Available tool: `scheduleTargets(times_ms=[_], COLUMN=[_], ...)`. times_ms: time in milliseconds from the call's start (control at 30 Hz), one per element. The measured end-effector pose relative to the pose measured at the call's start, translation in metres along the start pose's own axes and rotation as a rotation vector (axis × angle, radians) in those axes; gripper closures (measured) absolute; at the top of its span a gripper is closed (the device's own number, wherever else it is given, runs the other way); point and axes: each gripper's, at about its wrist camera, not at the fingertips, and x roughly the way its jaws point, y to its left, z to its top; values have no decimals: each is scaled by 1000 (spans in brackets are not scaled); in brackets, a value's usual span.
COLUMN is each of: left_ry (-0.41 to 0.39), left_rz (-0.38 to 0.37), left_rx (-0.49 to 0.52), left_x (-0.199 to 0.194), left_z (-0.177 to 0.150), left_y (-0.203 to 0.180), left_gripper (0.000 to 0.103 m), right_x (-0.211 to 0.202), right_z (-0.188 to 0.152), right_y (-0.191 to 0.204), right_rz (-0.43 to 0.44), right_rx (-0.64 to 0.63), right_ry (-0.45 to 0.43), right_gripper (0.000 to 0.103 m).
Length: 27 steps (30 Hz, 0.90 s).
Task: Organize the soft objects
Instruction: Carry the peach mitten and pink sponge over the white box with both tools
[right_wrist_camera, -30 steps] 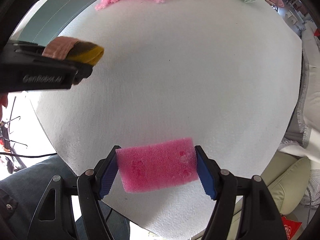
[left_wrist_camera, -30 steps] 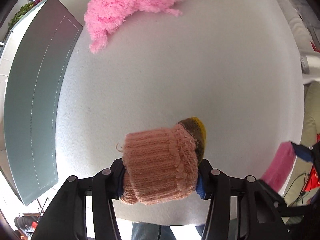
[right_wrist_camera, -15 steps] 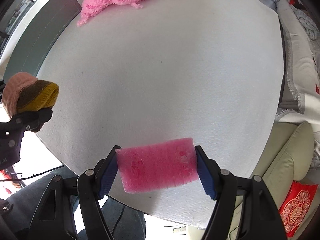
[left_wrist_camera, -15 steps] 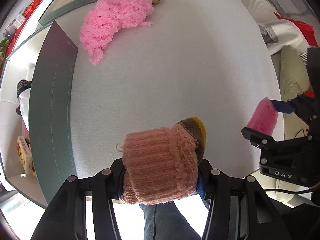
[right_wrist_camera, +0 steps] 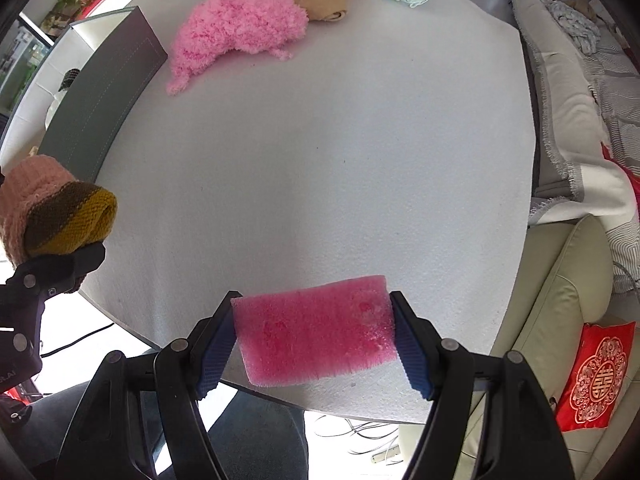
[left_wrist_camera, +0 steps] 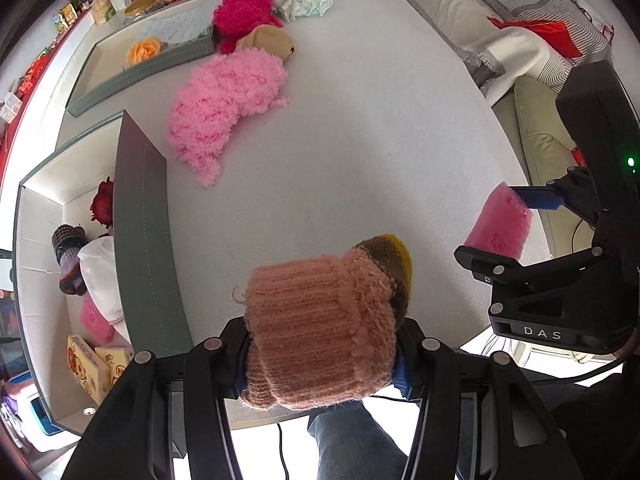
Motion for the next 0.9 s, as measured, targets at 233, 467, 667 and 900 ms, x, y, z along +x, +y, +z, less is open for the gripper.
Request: scheduleTargets(times_ms=[233, 467, 667, 900], left_ry=[-50, -65, -65, -67], left_rz=[-9, -16, -18, -22], left_rx=[-21, -42, -43, -46], left_x=[-16, -19, -19, -19], left_z=[-1, -1, -1, 1], left_y=[7, 9, 9, 9], left_gripper=[49, 49, 49, 49], right_x=[-43, -41, -41, -40], right_z=[27, 30, 31, 31], right_y=[9, 11, 12, 11], right_rz=[-38, -46, -47, -52], right_rx=[-27, -33, -34, -30], right_ry=[-33, -28, -24, -21], right_gripper=[28, 28, 28, 28])
